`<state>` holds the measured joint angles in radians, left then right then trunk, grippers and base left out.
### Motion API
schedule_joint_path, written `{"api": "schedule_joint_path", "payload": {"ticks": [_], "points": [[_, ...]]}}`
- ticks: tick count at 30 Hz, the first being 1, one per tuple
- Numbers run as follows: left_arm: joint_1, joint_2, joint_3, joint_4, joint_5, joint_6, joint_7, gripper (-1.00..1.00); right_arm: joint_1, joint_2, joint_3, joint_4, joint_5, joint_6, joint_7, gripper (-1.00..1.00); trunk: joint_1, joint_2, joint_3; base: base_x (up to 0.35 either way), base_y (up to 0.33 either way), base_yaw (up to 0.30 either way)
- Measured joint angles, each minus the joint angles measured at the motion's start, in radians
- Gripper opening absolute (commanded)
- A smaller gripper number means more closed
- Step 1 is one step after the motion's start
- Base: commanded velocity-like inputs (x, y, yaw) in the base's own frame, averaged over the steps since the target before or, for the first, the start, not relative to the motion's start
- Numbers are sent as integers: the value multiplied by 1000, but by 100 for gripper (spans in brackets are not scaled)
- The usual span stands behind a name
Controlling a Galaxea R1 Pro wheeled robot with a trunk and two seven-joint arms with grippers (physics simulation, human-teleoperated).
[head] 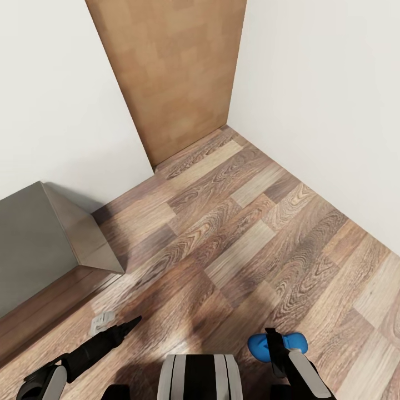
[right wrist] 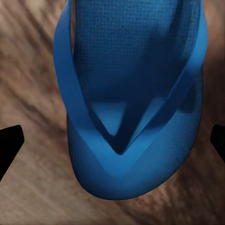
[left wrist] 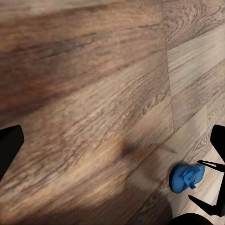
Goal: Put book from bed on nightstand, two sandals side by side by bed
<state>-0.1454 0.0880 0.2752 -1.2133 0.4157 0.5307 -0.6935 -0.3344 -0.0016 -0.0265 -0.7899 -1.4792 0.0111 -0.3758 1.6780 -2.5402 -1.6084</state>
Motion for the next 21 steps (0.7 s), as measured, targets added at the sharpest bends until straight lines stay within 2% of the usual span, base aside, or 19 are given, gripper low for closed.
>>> {"api": "schedule_joint_path", "payload": {"ticks": [14,18,21], "points": [[0,0,0,0,0,0,0,100,0,0,0,0,0,0,0,100,0,0,0,0,0,0],[0,1,0,0,0,1,1,100,0,0,0,0,0,0,0,100,2,-1,-15,0,0,0],[0,1,0,0,0,0,1,100,0,0,0,0,0,0,0,100,2,-1,-15,0,0,0]]}}
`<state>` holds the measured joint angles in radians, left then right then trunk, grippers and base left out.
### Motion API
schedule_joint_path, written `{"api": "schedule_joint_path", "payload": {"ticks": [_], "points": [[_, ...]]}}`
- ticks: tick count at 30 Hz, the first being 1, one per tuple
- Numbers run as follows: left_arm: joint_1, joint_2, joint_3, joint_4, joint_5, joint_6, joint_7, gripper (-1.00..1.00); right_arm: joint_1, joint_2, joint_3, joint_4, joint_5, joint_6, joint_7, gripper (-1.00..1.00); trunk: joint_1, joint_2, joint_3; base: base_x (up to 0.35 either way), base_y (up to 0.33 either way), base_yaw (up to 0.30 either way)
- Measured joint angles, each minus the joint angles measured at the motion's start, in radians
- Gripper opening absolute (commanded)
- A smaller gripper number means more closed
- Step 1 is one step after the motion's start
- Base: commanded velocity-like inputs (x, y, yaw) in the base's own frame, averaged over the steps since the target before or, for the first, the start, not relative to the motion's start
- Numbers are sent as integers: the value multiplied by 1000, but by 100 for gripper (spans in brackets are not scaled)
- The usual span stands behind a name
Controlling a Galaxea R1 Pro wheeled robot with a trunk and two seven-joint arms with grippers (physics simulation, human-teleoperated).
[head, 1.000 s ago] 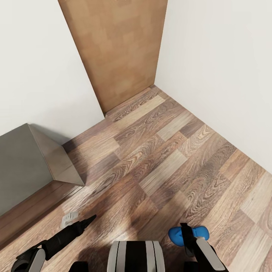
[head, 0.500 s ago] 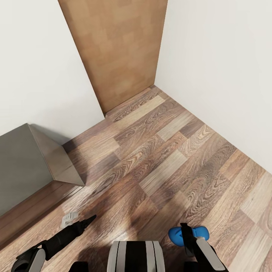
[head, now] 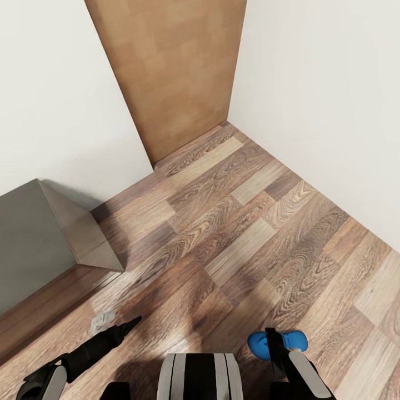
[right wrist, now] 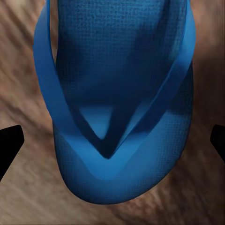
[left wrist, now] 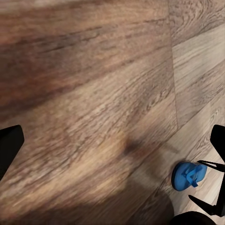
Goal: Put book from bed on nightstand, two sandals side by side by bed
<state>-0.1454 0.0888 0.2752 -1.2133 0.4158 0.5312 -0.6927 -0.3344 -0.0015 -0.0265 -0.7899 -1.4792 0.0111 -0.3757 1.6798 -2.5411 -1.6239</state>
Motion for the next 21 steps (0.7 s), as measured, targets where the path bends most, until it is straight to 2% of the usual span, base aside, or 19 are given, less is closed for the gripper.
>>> {"api": "schedule_joint_path", "payload": {"ticks": [21], "points": [[0,0,0,0,1,-1,0,100,0,0,0,0,0,0,0,100,0,0,0,0,-5,0]]}}
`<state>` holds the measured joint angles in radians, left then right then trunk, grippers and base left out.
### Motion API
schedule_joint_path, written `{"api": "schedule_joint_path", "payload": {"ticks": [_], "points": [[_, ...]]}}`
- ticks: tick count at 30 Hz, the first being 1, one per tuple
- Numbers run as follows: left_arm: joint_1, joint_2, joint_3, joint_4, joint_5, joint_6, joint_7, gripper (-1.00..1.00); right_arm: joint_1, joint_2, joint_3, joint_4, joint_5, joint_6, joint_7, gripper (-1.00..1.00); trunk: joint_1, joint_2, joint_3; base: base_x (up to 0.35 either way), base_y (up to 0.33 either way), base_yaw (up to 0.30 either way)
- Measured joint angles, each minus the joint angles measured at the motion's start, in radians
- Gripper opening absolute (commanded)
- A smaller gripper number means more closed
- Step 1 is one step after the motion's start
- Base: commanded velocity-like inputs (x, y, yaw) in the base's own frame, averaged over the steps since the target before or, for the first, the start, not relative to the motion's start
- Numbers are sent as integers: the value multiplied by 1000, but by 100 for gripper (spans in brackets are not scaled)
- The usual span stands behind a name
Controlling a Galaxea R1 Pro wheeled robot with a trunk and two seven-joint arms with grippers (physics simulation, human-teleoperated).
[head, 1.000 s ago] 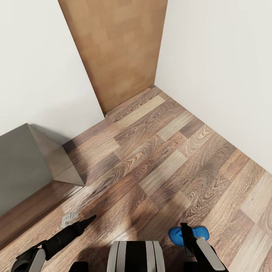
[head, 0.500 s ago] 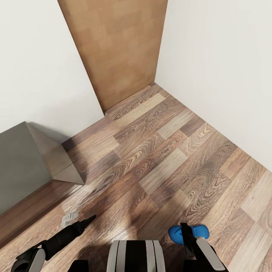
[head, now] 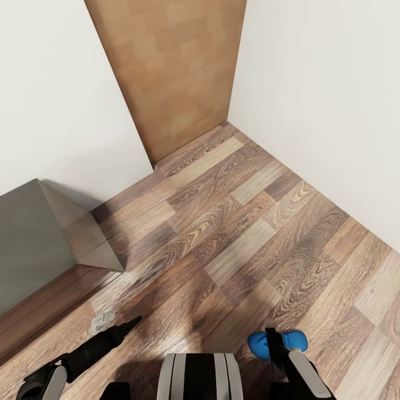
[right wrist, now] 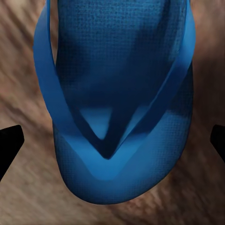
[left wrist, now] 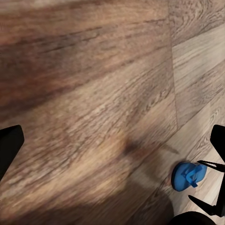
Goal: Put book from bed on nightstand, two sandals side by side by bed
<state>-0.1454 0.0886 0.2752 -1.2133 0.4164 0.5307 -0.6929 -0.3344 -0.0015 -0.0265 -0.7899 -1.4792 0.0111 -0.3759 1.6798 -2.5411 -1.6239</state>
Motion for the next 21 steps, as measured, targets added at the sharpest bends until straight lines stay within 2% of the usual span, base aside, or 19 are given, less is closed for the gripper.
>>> {"api": "schedule_joint_path", "payload": {"ticks": [21], "points": [[0,0,0,0,-1,0,1,100,0,0,0,0,0,0,0,100,0,0,0,6,-42,0]]}}
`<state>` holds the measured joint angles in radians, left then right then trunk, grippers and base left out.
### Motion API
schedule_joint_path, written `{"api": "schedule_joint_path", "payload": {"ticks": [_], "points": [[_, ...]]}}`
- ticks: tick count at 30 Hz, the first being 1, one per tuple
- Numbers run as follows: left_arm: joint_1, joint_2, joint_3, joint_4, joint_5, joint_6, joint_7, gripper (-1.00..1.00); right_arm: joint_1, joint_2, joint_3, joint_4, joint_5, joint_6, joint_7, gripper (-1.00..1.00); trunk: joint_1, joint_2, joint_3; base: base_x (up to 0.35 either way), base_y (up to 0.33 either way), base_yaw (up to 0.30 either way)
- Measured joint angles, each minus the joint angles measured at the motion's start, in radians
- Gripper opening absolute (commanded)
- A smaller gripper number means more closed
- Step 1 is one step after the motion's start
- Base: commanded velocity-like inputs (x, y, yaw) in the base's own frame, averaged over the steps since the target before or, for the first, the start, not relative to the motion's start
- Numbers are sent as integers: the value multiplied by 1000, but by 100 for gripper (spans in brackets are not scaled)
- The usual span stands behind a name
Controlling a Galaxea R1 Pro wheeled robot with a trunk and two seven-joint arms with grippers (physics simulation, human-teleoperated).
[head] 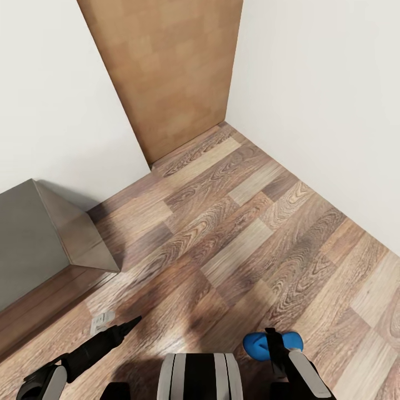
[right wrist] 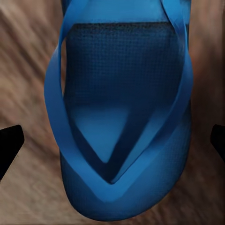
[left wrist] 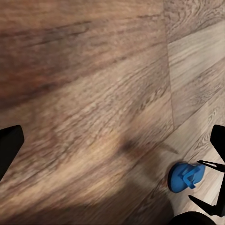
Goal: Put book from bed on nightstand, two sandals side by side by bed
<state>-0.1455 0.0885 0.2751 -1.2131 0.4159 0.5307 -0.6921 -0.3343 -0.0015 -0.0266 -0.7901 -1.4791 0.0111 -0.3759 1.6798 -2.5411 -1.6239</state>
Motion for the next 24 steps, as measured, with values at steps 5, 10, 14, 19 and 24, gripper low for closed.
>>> {"api": "schedule_joint_path", "payload": {"ticks": [5,10,14,19,24], "points": [[0,-1,0,0,0,0,0,100,0,0,0,0,0,0,0,100,0,0,0,0,-21,0],[0,0,0,0,0,0,0,100,0,0,0,0,0,0,0,100,0,0,0,0,-3,0],[0,-1,0,0,0,0,0,100,0,0,0,0,0,0,0,100,0,0,0,0,0,0],[0,0,0,0,0,0,0,100,0,0,0,0,0,0,0,100,0,0,0,0,0,0],[0,0,0,0,0,0,0,100,0,0,0,0,-2,0,0,-100,0,0,0,0,0,0]]}}
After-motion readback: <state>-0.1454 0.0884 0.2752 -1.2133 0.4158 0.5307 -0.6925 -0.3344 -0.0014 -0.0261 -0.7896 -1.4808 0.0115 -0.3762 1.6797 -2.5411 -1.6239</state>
